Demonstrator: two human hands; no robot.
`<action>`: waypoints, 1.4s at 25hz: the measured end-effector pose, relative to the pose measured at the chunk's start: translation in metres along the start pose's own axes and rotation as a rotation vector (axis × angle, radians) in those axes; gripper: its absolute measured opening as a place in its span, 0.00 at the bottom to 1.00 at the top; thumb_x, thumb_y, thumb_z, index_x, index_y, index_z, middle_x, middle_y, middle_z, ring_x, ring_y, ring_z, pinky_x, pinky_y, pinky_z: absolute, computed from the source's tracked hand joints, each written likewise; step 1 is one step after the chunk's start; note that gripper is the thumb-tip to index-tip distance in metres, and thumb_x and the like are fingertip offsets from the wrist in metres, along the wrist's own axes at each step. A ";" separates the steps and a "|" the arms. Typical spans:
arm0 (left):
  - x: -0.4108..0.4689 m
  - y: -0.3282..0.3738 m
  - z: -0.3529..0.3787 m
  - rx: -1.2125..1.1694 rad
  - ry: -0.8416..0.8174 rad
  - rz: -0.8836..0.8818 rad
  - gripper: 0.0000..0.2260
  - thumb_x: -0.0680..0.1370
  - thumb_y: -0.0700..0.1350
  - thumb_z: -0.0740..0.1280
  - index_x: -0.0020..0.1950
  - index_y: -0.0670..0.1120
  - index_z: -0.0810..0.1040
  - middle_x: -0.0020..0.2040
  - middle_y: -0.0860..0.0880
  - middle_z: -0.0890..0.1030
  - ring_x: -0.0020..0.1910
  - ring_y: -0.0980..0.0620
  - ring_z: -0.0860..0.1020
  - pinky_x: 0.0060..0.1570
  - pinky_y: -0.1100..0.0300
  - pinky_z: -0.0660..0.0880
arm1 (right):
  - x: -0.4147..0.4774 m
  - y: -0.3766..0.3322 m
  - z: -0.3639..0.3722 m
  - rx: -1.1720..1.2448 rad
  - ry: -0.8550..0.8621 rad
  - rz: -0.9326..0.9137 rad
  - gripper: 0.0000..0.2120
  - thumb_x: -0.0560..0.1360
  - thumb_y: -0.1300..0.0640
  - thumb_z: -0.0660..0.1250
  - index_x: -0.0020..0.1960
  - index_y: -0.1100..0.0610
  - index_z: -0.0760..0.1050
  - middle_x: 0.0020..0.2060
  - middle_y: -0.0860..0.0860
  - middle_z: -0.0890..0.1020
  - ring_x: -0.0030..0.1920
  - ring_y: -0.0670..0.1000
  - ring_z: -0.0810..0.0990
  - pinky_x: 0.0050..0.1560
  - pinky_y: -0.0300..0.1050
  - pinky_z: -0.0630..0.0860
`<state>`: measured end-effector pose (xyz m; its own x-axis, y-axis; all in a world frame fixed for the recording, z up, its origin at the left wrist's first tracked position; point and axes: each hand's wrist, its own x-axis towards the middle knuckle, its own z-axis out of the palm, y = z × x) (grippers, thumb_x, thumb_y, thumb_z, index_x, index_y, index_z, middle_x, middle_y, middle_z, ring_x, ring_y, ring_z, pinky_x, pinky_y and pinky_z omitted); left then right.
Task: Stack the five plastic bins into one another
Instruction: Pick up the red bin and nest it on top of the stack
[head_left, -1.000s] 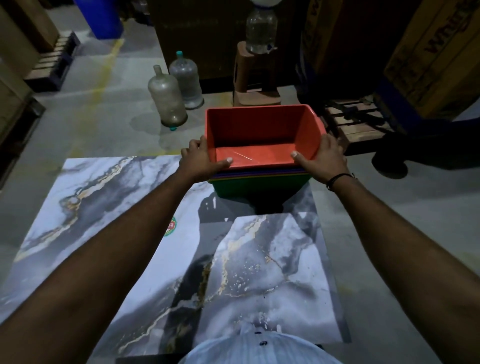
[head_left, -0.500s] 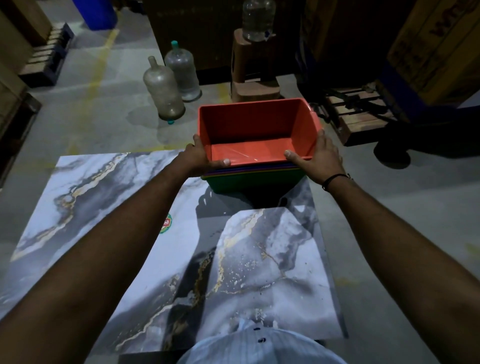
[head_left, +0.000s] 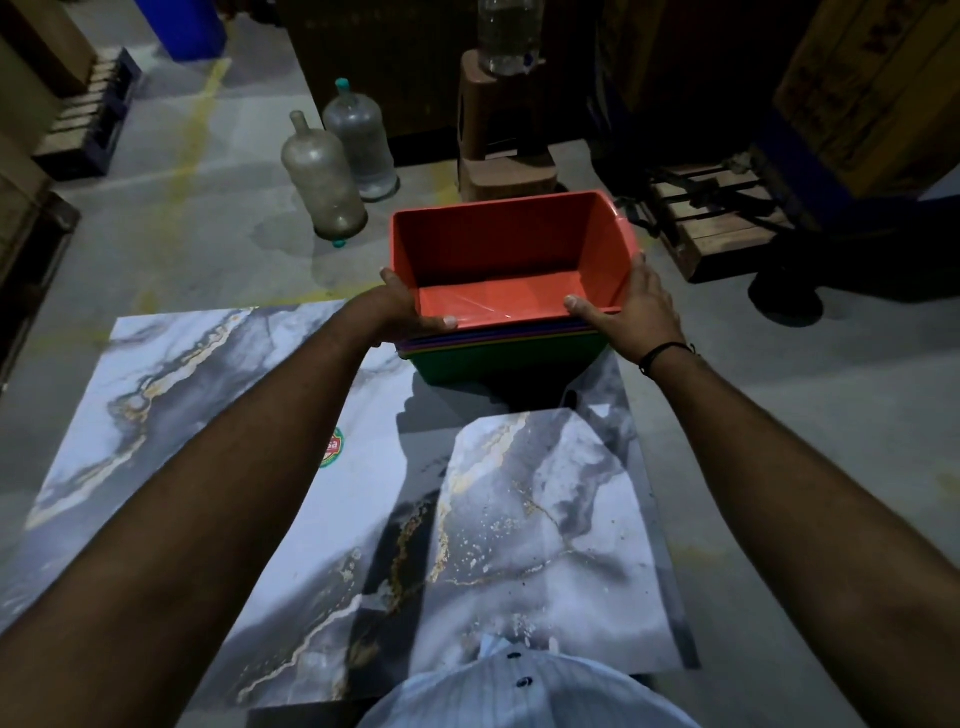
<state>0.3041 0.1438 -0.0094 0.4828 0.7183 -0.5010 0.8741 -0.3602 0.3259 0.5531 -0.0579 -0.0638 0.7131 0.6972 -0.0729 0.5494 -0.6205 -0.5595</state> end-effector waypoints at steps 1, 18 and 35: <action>-0.003 0.001 0.001 -0.004 0.009 0.001 0.60 0.73 0.64 0.72 0.79 0.38 0.30 0.75 0.31 0.68 0.64 0.34 0.76 0.47 0.47 0.79 | -0.001 0.000 0.000 0.015 -0.001 0.004 0.59 0.64 0.22 0.65 0.81 0.52 0.43 0.79 0.58 0.57 0.76 0.64 0.61 0.73 0.64 0.63; -0.043 -0.029 0.080 0.404 0.533 0.233 0.42 0.77 0.64 0.67 0.82 0.42 0.56 0.83 0.37 0.48 0.81 0.33 0.52 0.77 0.43 0.59 | -0.061 -0.018 0.049 -0.474 0.216 -0.296 0.32 0.77 0.43 0.62 0.76 0.55 0.63 0.75 0.60 0.66 0.76 0.68 0.58 0.71 0.72 0.56; -0.026 -0.014 0.056 0.263 0.433 0.211 0.54 0.72 0.79 0.45 0.82 0.37 0.46 0.82 0.35 0.42 0.82 0.38 0.41 0.80 0.42 0.45 | -0.018 -0.021 -0.004 -0.302 0.160 -0.164 0.40 0.78 0.31 0.50 0.80 0.58 0.56 0.80 0.58 0.59 0.80 0.58 0.54 0.76 0.63 0.50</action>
<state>0.2818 0.0968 -0.0455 0.6310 0.7740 -0.0522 0.7717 -0.6194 0.1443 0.5305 -0.0589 -0.0470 0.6506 0.7464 0.1403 0.7488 -0.5995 -0.2827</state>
